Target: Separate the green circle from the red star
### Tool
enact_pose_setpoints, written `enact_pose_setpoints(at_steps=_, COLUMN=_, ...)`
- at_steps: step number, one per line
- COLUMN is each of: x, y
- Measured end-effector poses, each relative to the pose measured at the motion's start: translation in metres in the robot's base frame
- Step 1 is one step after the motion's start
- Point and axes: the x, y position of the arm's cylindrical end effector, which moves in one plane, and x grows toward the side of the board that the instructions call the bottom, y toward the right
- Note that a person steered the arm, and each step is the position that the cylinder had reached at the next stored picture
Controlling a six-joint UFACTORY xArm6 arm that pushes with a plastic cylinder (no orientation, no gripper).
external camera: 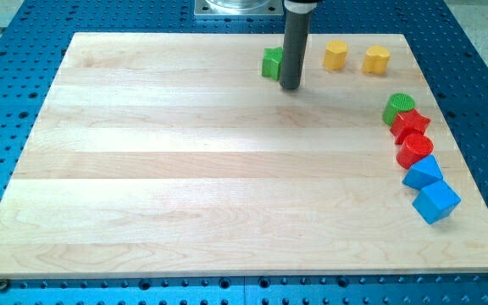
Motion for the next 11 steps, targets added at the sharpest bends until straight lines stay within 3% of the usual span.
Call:
enact_pose_setpoints(at_steps=2, x=-0.025, y=-0.031)
enact_pose_setpoints(at_steps=3, x=-0.043, y=-0.019)
enact_pose_setpoints(at_steps=4, x=-0.022, y=0.001)
enact_pose_setpoints(at_steps=6, x=0.009, y=0.211)
enact_pose_setpoints(at_steps=7, x=0.031, y=0.248)
enact_pose_setpoints(at_steps=9, x=0.066, y=0.184)
enact_pose_setpoints(at_steps=11, x=0.048, y=0.088)
